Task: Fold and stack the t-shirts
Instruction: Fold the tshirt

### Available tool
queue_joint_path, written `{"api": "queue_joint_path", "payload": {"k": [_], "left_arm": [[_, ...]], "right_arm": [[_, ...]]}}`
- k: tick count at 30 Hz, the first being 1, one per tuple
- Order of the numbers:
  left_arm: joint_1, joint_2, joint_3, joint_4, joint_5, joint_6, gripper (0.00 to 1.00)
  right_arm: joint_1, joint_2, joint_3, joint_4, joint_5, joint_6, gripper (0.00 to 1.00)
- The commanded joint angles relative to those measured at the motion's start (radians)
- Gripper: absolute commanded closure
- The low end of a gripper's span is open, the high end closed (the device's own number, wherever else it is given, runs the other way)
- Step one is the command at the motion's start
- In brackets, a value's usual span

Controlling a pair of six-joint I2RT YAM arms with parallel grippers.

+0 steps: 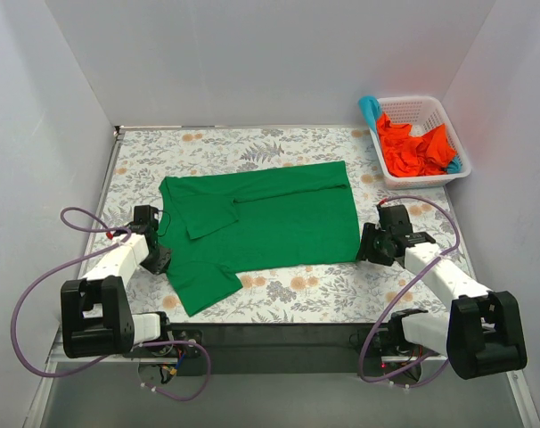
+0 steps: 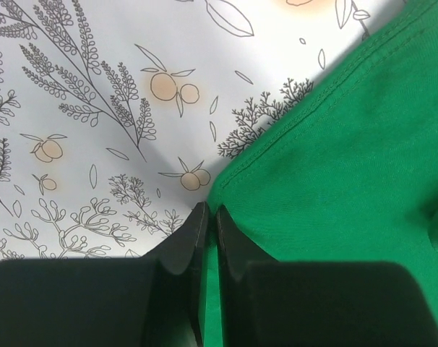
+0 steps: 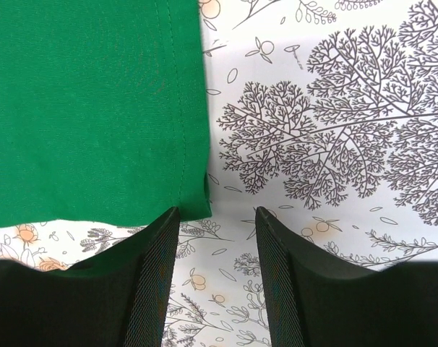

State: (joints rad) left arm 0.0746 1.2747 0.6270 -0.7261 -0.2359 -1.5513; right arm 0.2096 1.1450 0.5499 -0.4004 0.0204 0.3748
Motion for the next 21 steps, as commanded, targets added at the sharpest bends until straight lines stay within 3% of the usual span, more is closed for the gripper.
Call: {"api": "queue_joint_path", "payload": {"k": [1,8,17,21], "left_arm": [[-0.006,-0.015,-0.026,0.044,0.012,0.0,1.0],[-0.006,-0.031,-0.026,0.051,0.014,0.005,1.0],[-0.006,-0.074,-0.035,0.06,-0.008,-0.004,1.0],[-0.006,-0.071,-0.033,0.063,-0.003,0.002,1.0]], "right_arm": [[-0.01,-0.001,-0.013,0.041,-0.014,0.05,0.47],[-0.015,0.036,-0.018,0.071,-0.062,0.078,0.54],[-0.015,0.055,-0.041,0.0,0.059,0.07,0.6],[-0.015,0.07,-0.038,0.011,0.046,0.073,0.6]]}}
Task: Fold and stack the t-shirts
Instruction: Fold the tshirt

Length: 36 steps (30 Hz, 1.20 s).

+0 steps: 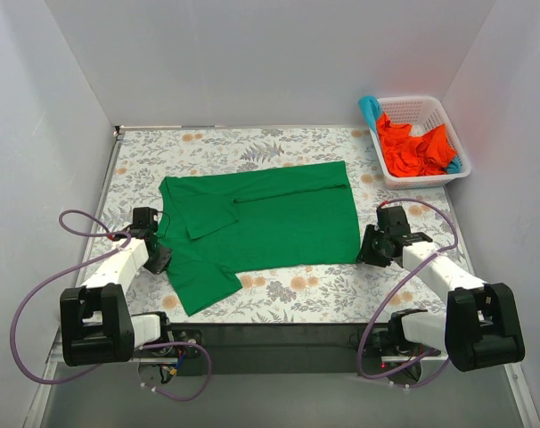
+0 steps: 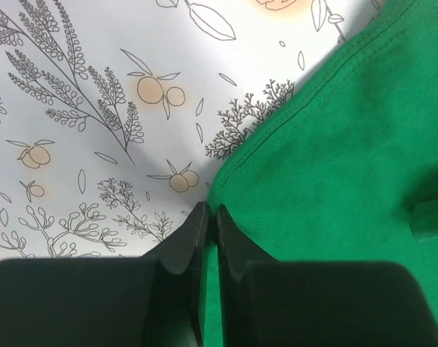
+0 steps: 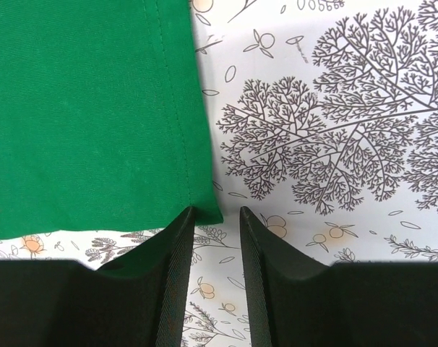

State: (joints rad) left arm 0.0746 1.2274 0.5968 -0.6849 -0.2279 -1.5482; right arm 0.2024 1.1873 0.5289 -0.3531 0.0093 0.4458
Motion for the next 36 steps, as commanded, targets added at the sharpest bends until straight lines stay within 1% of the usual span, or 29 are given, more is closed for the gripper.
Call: {"api": "queue_joint_path", "payload": {"k": [1,5,21,30,32,33,35,36], "left_arm": [[-0.006,-0.023,-0.002,0.024,-0.011,0.0,1.0],[-0.006,-0.034,-0.003,0.025,-0.014,0.0,1.0],[-0.006,-0.057,-0.006,0.031,-0.01,0.002,1.0],[-0.006,-0.065,-0.006,0.035,-0.008,0.003,1.0],[-0.006,-0.063,-0.006,0.035,-0.007,0.004,1.0],[-0.006,-0.063,-0.009,0.035,-0.002,0.005,1.0],[-0.006,-0.055,-0.003,0.021,0.004,0.004,1.0],[-0.006,-0.055,0.004,0.015,0.009,0.002,1.0]], "right_arm": [[-0.008,0.04,-0.015,-0.037,0.058,0.002,0.62],[-0.001,0.057,-0.014,-0.037,0.046,-0.001,0.64],[0.038,0.072,0.017,-0.102,0.06,0.013,0.63],[0.091,0.112,0.037,-0.116,0.067,0.036,0.64],[0.091,0.12,0.034,-0.126,0.081,0.034,0.66],[0.091,0.118,0.033,-0.129,0.101,0.033,0.7],[0.089,0.115,0.026,-0.144,0.119,0.019,0.78],[0.088,0.106,0.025,-0.15,0.136,0.014,0.86]]}}
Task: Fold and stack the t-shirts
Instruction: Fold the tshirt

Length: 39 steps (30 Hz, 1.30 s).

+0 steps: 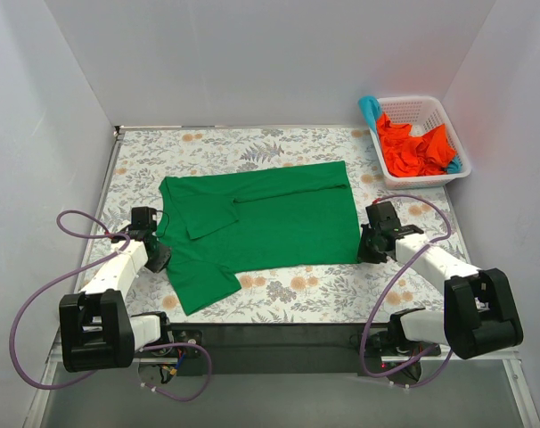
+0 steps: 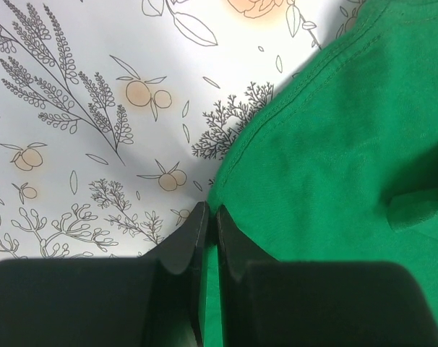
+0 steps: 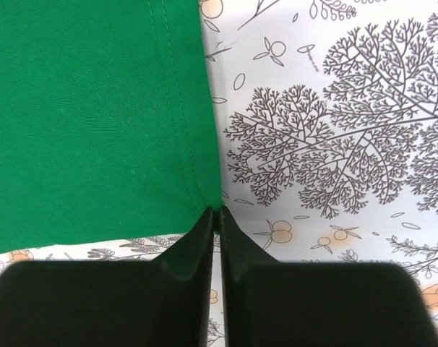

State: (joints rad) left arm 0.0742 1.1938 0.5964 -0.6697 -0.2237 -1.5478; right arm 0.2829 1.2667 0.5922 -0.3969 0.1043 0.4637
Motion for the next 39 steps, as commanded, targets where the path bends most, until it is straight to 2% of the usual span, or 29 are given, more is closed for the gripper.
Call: {"api": "queue_joint_path", "payload": {"k": [1,2,11,22,34,39], "left_arm": [[-0.005,-0.022,0.014,-0.007,0.012,0.0,1.0],[-0.004,-0.028,0.019,-0.016,0.026,-0.009,1.0],[-0.002,-0.083,0.034,-0.076,0.083,-0.028,1.0],[0.001,-0.02,0.219,-0.119,0.084,-0.009,1.0],[0.01,0.142,0.325,-0.107,0.11,0.02,1.0],[0.025,0.207,0.374,-0.1,0.098,0.038,1.0]], "right_arm": [[0.006,0.02,-0.043,-0.112,0.051,-0.007,0.93],[0.002,0.013,-0.045,-0.128,0.063,-0.013,0.98],[-0.034,-0.082,0.004,-0.207,0.109,-0.072,0.99],[-0.037,0.026,0.243,-0.221,0.051,-0.106,0.99],[-0.042,0.223,0.438,-0.221,0.037,-0.157,0.99],[-0.083,0.276,0.507,-0.221,0.018,-0.172,0.99]]}}
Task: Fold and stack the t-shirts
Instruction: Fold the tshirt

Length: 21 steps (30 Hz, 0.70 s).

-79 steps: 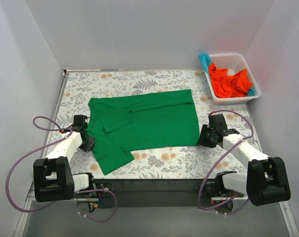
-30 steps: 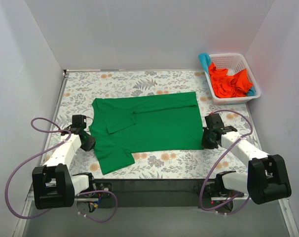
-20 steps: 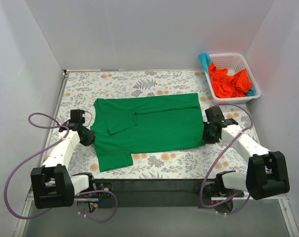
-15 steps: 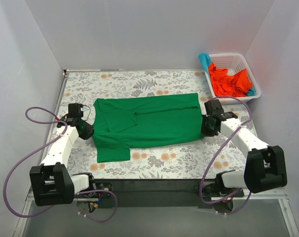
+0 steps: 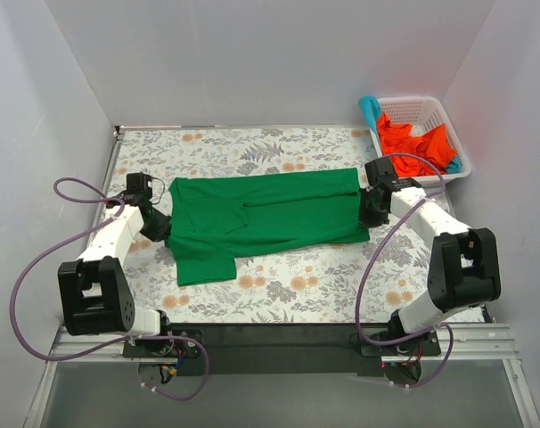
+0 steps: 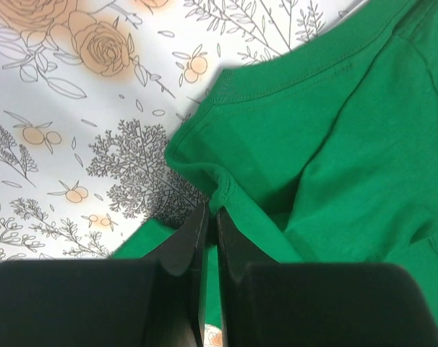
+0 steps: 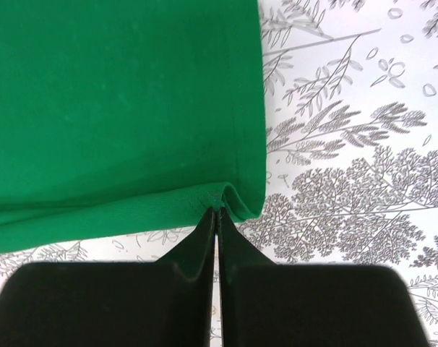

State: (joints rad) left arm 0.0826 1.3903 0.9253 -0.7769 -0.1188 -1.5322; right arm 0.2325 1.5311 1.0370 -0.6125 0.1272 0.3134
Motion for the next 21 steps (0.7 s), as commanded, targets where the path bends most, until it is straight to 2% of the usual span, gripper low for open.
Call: {"api": "queue_joint_path", "payload": {"k": [1,9,21], "left_arm": [[0.023,0.03,0.049,0.013,-0.007,0.029,1.0],[0.036,0.125,0.069,0.03,0.001,0.047,1.0],[0.034,0.162,0.129,0.034,0.01,0.055,1.0]], "right_arm": [[-0.042,0.018,0.069,-0.006,-0.011,-0.026,0.99],[-0.111,0.076,0.1,0.011,-0.09,-0.039,0.99],[-0.121,0.139,0.185,0.028,-0.101,-0.04,0.99]]}}
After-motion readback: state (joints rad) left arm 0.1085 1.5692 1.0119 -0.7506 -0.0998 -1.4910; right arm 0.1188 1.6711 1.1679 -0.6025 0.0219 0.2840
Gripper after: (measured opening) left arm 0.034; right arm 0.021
